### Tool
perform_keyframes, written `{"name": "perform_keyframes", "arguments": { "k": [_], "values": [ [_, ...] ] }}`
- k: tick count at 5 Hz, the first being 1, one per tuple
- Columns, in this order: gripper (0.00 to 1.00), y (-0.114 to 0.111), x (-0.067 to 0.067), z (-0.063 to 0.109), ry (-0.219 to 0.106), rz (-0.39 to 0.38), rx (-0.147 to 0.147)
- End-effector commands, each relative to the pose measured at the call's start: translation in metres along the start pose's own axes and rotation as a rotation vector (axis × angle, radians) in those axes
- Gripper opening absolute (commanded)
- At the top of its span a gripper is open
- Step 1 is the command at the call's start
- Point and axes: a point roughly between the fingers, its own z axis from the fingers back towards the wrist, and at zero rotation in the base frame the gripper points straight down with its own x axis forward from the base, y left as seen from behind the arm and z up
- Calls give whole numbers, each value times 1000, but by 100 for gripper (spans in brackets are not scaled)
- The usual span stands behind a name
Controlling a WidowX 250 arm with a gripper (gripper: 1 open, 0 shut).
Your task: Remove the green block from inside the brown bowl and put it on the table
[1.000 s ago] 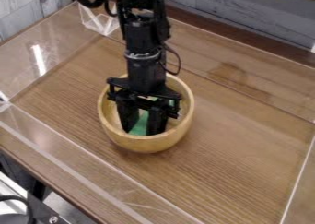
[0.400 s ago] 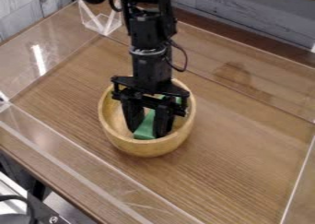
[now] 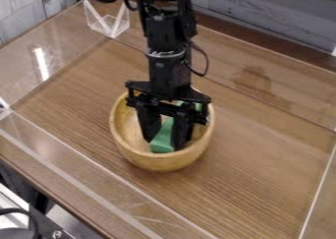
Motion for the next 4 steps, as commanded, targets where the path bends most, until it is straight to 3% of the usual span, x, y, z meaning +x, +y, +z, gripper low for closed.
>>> {"name": "perform_keyframes", "arguments": {
  "k": [1, 4],
  "values": [
    [0, -12, 6, 19, -75, -25, -7],
    [0, -30, 5, 22, -80, -63, -19]
  ]
}}
